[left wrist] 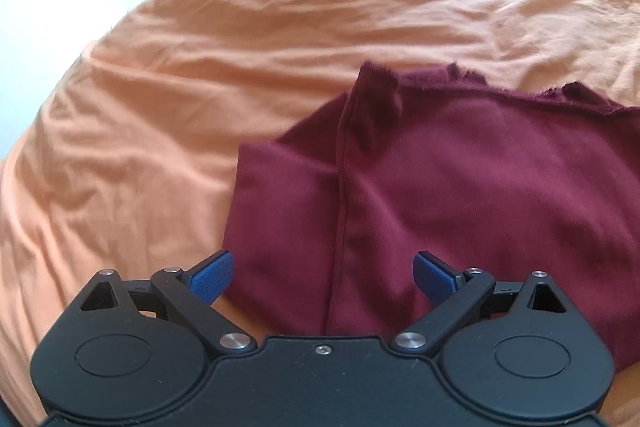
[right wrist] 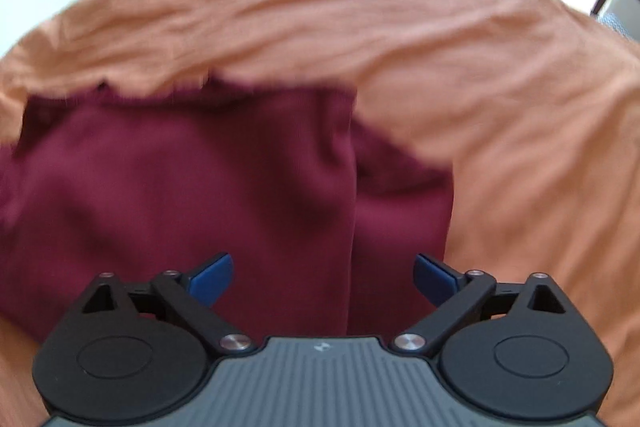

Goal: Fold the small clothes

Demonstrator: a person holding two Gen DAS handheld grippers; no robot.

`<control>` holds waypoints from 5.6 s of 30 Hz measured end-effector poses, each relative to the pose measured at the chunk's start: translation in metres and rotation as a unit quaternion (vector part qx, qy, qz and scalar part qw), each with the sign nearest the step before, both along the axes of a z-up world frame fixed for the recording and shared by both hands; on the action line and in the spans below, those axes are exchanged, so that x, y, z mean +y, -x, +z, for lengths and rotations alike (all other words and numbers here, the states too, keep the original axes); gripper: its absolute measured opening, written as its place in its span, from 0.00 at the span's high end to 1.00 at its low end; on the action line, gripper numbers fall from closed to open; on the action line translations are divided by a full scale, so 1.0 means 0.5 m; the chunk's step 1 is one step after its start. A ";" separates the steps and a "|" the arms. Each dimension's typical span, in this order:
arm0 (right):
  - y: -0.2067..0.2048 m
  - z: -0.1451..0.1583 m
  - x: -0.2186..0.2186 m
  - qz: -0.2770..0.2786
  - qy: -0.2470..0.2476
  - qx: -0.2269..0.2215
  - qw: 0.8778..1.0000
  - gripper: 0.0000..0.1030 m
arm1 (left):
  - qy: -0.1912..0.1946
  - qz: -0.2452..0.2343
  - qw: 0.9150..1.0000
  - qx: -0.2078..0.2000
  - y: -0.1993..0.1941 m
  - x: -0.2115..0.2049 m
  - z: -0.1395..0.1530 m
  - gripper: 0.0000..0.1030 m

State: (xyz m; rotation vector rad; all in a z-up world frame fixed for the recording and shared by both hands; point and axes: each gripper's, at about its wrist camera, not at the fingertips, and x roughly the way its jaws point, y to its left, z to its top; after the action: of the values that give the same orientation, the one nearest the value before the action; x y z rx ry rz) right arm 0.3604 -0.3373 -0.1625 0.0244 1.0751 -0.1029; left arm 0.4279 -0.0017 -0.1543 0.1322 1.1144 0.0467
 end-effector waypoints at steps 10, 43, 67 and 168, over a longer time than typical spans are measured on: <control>0.081 0.022 -0.036 -0.107 -0.043 0.037 0.993 0.00 | 0.014 0.062 0.997 0.042 0.087 0.035 -0.018 0.04; 0.217 0.183 0.164 0.007 -0.054 0.041 0.998 0.00 | 0.100 0.080 0.990 0.064 0.311 0.039 0.020 0.01; -0.010 -0.007 0.320 0.140 0.094 -0.150 0.974 0.00 | 0.119 0.093 0.985 0.078 0.178 0.107 -0.064 0.01; -0.101 -0.094 0.286 0.057 -0.006 0.087 0.995 0.00 | 0.239 0.090 0.967 0.021 0.048 0.158 -0.034 0.73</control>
State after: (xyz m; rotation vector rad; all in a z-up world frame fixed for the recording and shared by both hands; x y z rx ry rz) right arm 0.4109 -0.1944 -0.2094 -0.0360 1.2490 0.0042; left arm 0.4038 0.0772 -0.1713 -0.4021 1.1484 -0.0646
